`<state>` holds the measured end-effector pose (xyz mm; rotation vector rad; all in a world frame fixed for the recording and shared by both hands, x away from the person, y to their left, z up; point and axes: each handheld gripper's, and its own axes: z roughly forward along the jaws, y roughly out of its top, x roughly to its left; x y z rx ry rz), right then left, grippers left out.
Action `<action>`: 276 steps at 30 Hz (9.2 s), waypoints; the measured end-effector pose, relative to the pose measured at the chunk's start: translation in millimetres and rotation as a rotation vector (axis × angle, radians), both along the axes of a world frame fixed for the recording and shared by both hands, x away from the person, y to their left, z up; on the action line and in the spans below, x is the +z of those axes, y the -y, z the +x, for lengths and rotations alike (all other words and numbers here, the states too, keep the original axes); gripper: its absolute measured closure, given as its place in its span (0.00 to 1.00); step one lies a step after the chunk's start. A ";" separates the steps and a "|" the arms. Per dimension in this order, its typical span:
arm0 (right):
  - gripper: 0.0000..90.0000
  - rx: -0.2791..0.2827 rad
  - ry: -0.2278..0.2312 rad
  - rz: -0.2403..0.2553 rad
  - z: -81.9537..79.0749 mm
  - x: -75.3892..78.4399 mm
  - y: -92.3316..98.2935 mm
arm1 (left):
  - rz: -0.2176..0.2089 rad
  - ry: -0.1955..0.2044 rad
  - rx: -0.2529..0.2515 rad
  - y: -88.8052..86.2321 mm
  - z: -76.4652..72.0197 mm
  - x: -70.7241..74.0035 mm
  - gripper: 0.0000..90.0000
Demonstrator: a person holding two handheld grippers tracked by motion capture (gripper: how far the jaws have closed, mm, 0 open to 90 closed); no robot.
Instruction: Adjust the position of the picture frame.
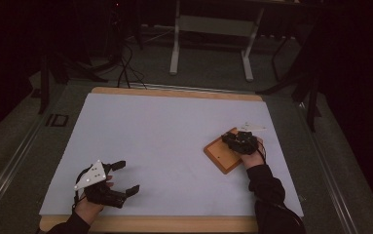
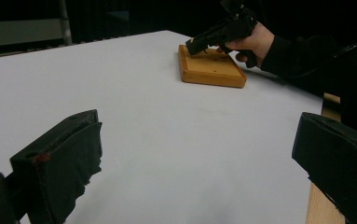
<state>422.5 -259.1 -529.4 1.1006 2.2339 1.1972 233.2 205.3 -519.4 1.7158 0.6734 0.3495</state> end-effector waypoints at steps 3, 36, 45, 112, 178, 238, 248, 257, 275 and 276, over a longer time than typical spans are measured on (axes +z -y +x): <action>0.81 0.001 -0.009 0.002 2.0 -1.4 -1.4 | 0.000 -0.001 0.000 -0.4 0.3 -0.3 0.02; 0.95 -0.014 0.028 0.119 -16.8 22.9 19.2 | -0.004 -0.011 -0.006 0.2 2.0 -1.5 0.02; 0.95 -0.002 0.048 0.135 -21.6 34.3 19.7 | -0.002 -0.013 -0.007 0.3 2.1 -1.5 0.02; 0.94 0.115 -0.008 0.063 -37.2 13.1 -125.3 | 0.004 0.000 -0.051 4.4 0.9 -2.0 0.02; 1.00 0.120 -0.056 0.011 27.9 11.7 -125.3 | -0.005 -0.004 -0.053 1.7 -1.1 -1.6 0.02; 1.00 0.087 -0.175 -0.109 25.1 5.3 -93.6 | -0.006 0.000 -0.053 2.5 -3.2 -1.3 0.02; 1.00 0.076 -0.160 -0.082 -2.9 3.0 -70.8 | -0.007 -0.004 -0.055 3.8 -2.3 -1.8 0.02; 1.00 0.061 -0.180 -0.054 -28.8 2.8 -55.4 | -0.008 -0.002 -0.063 6.5 -1.1 -2.5 0.02; 1.00 0.036 -0.181 -0.020 -57.8 1.9 -47.2 | -0.014 0.009 -0.098 16.6 4.0 -2.2 0.02; 1.00 0.046 -0.174 -0.020 -57.9 2.6 -47.8 | -0.013 0.009 -0.099 17.3 4.2 -2.1 0.02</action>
